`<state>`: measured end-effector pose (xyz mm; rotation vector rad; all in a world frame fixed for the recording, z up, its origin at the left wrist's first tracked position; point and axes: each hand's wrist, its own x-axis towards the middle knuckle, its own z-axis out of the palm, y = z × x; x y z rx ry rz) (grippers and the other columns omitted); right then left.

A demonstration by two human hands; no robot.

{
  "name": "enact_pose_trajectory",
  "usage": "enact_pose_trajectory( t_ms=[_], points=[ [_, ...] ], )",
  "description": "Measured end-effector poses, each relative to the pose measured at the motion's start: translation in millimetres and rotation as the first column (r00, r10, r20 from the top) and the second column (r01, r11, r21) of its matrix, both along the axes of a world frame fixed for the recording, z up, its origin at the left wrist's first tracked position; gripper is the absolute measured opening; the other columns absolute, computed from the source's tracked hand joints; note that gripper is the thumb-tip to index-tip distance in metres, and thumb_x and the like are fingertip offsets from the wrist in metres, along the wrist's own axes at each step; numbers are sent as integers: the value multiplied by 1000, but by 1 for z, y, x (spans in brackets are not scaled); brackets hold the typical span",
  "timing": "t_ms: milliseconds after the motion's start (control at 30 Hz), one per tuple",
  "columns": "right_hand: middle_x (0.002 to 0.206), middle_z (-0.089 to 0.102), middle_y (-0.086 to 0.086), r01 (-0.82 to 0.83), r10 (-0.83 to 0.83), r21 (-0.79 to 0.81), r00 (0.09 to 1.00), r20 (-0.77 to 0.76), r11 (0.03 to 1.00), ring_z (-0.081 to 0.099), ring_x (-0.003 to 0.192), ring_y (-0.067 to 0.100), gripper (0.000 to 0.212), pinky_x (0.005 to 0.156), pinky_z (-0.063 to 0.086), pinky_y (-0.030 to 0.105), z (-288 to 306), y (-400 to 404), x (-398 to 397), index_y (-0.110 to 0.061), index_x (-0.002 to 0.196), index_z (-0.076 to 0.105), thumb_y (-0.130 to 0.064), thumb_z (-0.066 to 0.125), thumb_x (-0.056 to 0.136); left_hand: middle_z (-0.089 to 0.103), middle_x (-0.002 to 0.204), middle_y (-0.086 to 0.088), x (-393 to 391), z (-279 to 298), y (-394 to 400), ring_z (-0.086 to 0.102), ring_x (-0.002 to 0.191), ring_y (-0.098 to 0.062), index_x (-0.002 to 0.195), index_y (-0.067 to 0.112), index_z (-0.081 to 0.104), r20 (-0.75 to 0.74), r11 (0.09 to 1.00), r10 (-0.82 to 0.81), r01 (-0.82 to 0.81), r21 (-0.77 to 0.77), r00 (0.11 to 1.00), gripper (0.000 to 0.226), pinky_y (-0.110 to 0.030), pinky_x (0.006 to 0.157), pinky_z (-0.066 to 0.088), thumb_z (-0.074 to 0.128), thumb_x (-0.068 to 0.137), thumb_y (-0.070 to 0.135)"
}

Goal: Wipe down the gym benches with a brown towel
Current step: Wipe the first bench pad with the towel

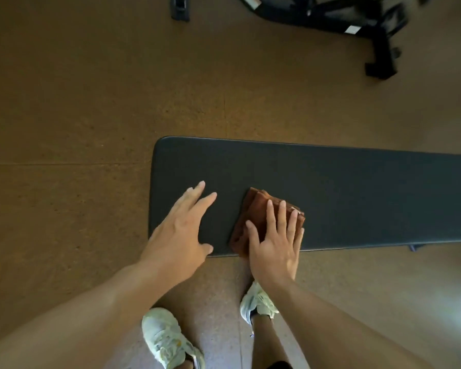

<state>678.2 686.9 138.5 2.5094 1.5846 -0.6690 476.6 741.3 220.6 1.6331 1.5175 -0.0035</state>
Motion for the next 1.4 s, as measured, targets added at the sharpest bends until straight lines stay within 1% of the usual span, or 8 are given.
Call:
enact_pose_trajectory(
  t_ms=[200, 367, 500, 633, 867, 1100, 1267, 1400],
  points=[
    [175, -15, -2, 170, -170, -5, 984, -50, 985, -24, 159, 26, 71, 127, -16, 53, -10, 119, 25, -34, 167, -2, -63, 21, 106, -16, 170, 13, 59, -29, 24, -15, 157, -11, 162, 36, -6, -135, 992, -126, 124, -23, 983, 118, -44, 126, 17, 83, 84, 34],
    [177, -4, -6, -146, 148, 25, 986, -82, 989, -21, 160, 24, 69, 127, -15, 55, -10, 192, 79, -40, 166, 10, -66, 21, 104, -23, 169, 6, 86, -38, 51, -22, 156, -22, 160, 34, -17, -290, 980, -196, 182, -74, 937, 135, -60, 125, 16, 88, 76, 41],
    [177, 2, -5, -246, 257, 176, 965, -48, 953, -16, 161, 20, 62, 131, -3, 51, -8, 109, 100, -36, 167, 14, -43, 24, 106, -36, 165, -5, 119, -36, 78, -28, 153, -36, 156, 32, -30, -382, 968, -201, 124, -218, 902, 154, -74, 116, 22, 94, 65, 44],
    [177, -3, -4, -287, 289, 49, 957, -37, 957, -9, 163, 26, 71, 128, 6, 53, -5, -10, 113, -33, 167, 15, -39, 36, 100, -41, 161, -12, 139, -42, 82, -29, 151, -45, 155, 28, -34, -499, 961, -224, 106, -254, 837, 158, -73, 114, 30, 92, 62, 54],
    [174, -20, -1, -377, 378, 34, 923, -71, 926, -31, 157, 24, 89, 128, -13, 56, -9, 144, 115, -36, 166, -5, -82, 21, 94, -43, 161, -7, 143, -45, 76, -32, 151, -39, 154, 31, -34, -561, 967, -208, 81, -244, 801, 154, -70, 115, 29, 89, 65, 57],
    [175, 19, 2, -569, 592, 190, 800, -99, 800, 3, 163, 28, 72, 129, 9, 60, -9, 95, 160, -32, 163, 35, -44, 52, 94, -42, 162, -2, 142, -44, 71, -34, 151, -34, 154, 35, -31, -570, 975, -172, 56, -215, 804, 152, -70, 116, 26, 89, 63, 58],
    [170, 31, -1, -834, 855, 189, 510, -95, 518, 14, 162, 27, 77, 128, 12, 58, -5, -1, 224, -34, 158, 45, -41, 64, 83, -42, 162, -2, 143, -49, 68, -32, 152, -34, 151, 35, -35, -597, 978, -170, 61, -198, 784, 154, -69, 115, 29, 88, 61, 63],
    [173, 24, -2, -737, 769, 244, 635, -69, 630, 8, 163, 26, 73, 130, 4, 58, -13, 94, 211, -34, 161, 38, -39, 51, 90, -40, 163, -2, 141, -49, 67, -29, 153, -35, 155, 34, -31, -605, 981, -172, 76, -181, 777, 156, -68, 114, 31, 88, 59, 64]
  ],
)
